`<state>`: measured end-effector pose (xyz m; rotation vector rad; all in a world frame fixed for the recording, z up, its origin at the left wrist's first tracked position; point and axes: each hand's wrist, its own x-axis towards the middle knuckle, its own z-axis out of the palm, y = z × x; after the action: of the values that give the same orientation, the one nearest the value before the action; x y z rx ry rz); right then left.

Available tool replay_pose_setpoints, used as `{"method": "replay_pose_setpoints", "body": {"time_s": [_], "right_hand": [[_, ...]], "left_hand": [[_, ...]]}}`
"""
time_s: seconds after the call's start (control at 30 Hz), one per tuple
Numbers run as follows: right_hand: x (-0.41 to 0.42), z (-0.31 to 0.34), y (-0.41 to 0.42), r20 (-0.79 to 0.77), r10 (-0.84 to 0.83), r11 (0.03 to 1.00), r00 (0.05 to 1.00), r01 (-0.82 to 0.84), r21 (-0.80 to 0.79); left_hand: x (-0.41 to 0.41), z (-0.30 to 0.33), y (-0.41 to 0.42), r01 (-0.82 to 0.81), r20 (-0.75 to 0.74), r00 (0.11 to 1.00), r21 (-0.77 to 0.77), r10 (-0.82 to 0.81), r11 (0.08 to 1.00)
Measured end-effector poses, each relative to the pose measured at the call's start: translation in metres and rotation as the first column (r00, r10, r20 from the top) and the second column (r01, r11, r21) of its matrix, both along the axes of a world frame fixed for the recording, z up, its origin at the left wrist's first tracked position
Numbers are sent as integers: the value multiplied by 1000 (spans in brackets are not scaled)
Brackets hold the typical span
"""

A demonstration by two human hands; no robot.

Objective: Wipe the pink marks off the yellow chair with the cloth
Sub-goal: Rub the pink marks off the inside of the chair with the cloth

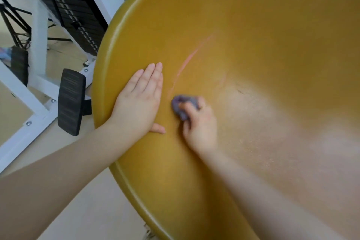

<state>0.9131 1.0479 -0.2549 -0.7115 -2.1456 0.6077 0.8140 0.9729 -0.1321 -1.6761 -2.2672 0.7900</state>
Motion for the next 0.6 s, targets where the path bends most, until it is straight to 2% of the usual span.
{"method": "replay_pose_setpoints", "body": {"time_s": [0.1, 0.17, 0.23, 0.3, 0.4, 0.47, 0.5, 0.6], "right_hand": [[19, -4, -53, 18, 237, 971, 971, -237, 1], [17, -4, -46, 18, 269, 963, 963, -269, 17], [1, 2, -18, -4, 181, 983, 983, -181, 16], [-22, 16, 14, -71, 8, 999, 997, -11, -43], [-48, 41, 47, -122, -270, 949, 955, 242, -203], [-51, 47, 45, -102, -325, 927, 940, 295, -231], [-47, 43, 35, -96, -265, 954, 959, 246, -171], [-21, 20, -16, -73, 97, 995, 993, -95, 28]], "left_hand": [[3, 7, -7, 75, 51, 996, -94, -70, 993], [2, 8, -14, 153, 60, 987, -93, -148, 984], [-1, 8, -22, 136, 0, 991, -8, -136, 991], [-8, 1, -32, 131, 9, 991, 60, -132, 990], [-12, 7, -43, 72, -16, 997, 100, -70, 992], [-12, 12, -47, 23, -17, 1000, 92, -21, 996], [-12, 13, -47, -1, -11, 1000, 80, 2, 997], [-12, 14, -42, -25, -32, 999, 57, 26, 998]]}}
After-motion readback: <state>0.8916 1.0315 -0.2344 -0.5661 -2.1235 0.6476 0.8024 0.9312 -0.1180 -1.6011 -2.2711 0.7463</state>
